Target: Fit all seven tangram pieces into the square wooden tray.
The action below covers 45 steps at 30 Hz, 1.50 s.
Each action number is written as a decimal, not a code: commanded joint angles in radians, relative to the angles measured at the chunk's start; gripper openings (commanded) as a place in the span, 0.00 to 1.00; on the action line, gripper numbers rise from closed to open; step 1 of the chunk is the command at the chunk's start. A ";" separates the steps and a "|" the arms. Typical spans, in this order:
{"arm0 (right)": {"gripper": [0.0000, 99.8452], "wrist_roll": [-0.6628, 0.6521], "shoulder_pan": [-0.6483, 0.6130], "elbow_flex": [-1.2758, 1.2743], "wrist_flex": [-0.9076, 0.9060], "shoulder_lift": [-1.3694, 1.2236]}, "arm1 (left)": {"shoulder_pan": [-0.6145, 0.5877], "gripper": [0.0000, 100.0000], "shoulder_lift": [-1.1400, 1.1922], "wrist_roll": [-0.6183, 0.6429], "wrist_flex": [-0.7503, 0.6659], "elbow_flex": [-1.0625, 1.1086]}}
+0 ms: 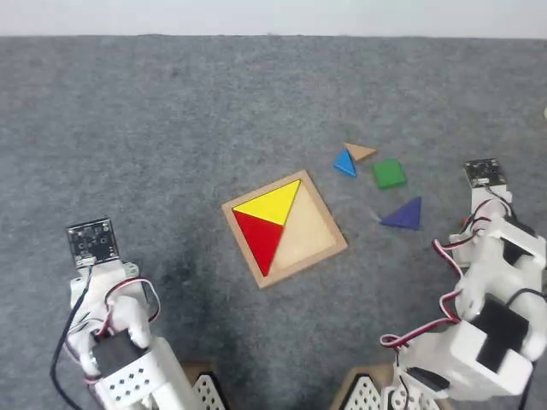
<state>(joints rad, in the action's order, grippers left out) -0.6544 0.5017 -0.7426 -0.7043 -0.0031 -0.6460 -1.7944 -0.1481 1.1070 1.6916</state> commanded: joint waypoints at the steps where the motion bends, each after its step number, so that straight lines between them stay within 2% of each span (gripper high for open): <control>1: 0.17 -0.071 -0.025 -0.043 0.005 0.035 | 0.005 0.02 -0.005 -0.011 0.008 -0.007; 7: 0.17 -0.080 -0.019 -0.144 0.087 0.208 | 0.006 0.02 -0.005 -0.011 0.008 -0.007; 15: 0.17 -0.032 -0.028 -0.178 0.076 0.372 | 0.006 0.02 -0.005 -0.011 0.008 -0.007; 22: 0.17 -0.017 -0.179 -0.087 -0.062 0.249 | 0.006 0.02 -0.005 -0.011 0.008 -0.007; 31: 0.17 0.009 -0.143 -0.006 -0.099 0.058 | 0.006 0.02 -0.005 -0.011 0.008 -0.007; 41: 0.17 0.011 -0.088 -0.058 -0.151 0.354 | 0.006 0.02 -0.005 -0.011 0.008 -0.007; 45: 0.17 0.008 -0.088 -0.069 -0.150 0.383 | 0.006 0.02 -0.005 -0.011 0.008 -0.007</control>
<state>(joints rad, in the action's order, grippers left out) -0.6529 0.3989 -0.8132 -0.8470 0.3207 -0.6460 -1.7944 -0.1481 1.1070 1.6916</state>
